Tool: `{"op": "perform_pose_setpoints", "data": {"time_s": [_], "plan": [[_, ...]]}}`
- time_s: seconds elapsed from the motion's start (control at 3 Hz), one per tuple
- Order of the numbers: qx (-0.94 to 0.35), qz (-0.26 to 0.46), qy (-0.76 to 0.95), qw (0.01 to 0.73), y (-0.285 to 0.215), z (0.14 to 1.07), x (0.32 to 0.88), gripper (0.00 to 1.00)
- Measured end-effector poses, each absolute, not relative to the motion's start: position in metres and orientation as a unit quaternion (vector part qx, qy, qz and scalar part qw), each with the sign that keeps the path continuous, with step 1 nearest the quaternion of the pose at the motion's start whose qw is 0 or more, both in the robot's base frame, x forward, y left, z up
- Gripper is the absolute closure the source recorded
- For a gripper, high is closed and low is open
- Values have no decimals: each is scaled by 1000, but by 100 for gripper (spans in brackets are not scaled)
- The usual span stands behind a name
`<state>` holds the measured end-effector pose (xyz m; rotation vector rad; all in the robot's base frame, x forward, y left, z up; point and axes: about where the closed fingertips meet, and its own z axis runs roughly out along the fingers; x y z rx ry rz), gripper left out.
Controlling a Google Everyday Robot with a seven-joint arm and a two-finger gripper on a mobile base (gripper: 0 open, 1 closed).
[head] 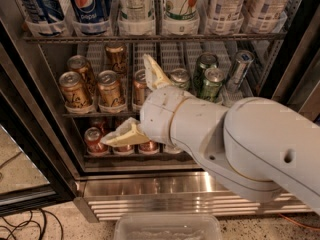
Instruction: Pick 7up can from top shelf of fridge
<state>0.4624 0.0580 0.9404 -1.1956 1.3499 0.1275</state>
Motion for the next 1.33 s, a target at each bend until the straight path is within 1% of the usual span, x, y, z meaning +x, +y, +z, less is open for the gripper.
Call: {"op": "perform_pose_setpoints", "data": {"time_s": [0.33, 0.67, 1.0, 1.33], "plan": [[-484, -16, 586, 650, 62, 978, 474, 0], [-466, -9, 570, 676, 74, 998, 470, 0], [-450, 18, 547, 706, 95, 1016, 467, 0], [-418, 56, 538, 730, 98, 1024, 468, 0]]}}
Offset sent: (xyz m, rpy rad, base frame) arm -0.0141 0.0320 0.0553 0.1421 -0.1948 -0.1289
